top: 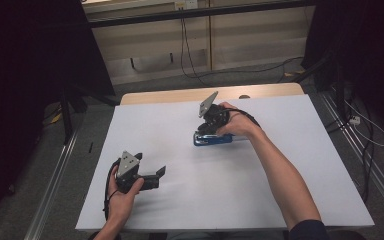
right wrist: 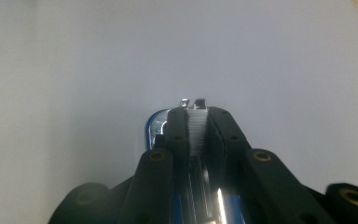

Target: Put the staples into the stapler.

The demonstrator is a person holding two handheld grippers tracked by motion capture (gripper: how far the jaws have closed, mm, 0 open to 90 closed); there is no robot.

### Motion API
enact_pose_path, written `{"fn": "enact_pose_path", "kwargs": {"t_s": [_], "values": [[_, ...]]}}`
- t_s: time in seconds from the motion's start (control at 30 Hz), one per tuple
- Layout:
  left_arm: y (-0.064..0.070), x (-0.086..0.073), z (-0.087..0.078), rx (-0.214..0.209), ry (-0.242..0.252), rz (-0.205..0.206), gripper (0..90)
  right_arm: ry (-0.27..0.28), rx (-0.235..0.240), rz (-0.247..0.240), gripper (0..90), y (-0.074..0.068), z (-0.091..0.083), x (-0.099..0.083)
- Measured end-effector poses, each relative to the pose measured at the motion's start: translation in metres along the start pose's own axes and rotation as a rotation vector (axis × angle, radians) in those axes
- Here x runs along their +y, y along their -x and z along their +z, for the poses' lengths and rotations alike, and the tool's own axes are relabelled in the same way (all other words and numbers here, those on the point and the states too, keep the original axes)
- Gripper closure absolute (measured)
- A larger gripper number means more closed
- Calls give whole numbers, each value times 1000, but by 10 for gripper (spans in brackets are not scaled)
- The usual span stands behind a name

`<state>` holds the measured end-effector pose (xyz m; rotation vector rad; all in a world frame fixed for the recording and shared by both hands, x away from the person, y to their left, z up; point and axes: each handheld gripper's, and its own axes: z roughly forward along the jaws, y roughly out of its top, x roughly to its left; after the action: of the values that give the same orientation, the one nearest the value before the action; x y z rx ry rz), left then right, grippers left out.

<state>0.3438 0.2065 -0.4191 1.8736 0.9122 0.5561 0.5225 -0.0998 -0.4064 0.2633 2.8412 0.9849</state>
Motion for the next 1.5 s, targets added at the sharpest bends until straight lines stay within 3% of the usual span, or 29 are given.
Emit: {"fn": "enact_pose_path", "kwargs": {"t_s": [0.4, 1.03, 1.43, 1.5], "values": [[0, 0, 1, 1, 0, -2, 41, -16, 5, -9, 793, 1, 2, -1], [-1, 0, 0, 4, 1, -4, 41, -1, -4, 32, 760, 2, 3, 0], [-1, 0, 0, 3, 1, -1, 41, 20, -34, 74, 636, 3, -1, -2], [-1, 0, 0, 3, 0, -1, 41, 19, -44, 109, 569, 2, -1, -3]]}}
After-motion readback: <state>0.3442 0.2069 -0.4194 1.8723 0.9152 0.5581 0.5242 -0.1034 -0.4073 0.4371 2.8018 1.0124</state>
